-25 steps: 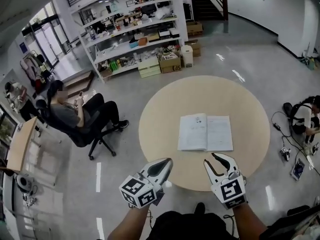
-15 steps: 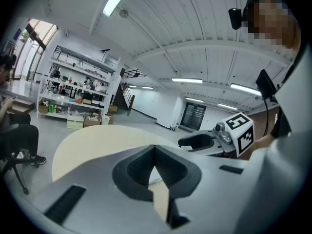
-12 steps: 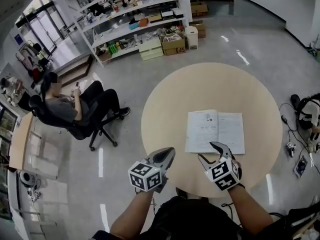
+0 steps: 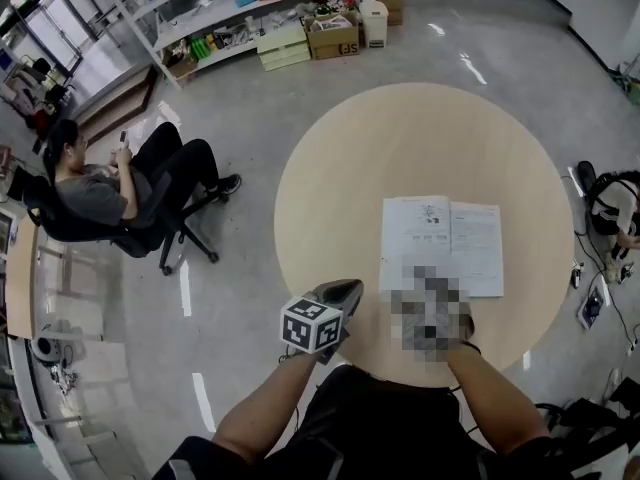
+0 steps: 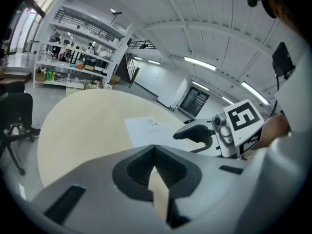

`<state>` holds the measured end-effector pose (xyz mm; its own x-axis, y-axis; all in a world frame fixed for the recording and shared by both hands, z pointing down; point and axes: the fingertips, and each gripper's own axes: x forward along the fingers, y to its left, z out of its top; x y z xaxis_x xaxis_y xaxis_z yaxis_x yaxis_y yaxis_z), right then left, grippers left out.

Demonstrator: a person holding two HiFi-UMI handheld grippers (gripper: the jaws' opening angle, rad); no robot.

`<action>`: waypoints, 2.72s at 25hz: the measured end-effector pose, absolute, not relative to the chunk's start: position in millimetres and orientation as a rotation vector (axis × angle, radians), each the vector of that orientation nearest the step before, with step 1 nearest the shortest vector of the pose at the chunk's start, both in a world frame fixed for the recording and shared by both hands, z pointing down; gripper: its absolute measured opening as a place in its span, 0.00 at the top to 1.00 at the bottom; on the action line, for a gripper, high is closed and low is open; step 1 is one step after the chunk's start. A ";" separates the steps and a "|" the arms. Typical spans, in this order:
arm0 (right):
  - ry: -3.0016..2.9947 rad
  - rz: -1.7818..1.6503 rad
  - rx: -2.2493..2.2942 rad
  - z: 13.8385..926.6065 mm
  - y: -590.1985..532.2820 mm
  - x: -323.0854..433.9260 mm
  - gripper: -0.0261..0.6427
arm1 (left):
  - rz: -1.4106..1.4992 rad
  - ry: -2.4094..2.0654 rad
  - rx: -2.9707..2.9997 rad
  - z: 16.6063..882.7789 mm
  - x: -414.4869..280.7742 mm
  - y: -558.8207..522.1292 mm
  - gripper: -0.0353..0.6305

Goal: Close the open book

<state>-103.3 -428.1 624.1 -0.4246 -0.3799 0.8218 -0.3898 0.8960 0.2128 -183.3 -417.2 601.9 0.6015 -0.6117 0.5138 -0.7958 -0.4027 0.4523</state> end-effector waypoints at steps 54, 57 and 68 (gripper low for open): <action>-2.219 -0.006 0.705 595.2 -447.3 -57.3 0.96 | 0.392 -1.013 2.057 651.0 -154.9 -447.1 0.96; -2.227 0.020 0.852 574.3 -454.6 -19.3 0.96 | 0.388 -0.997 2.069 645.0 -146.0 -455.4 0.96; -2.218 0.272 1.228 575.2 -448.6 85.9 0.96 | 0.453 -0.893 2.149 628.2 -85.7 -469.5 0.96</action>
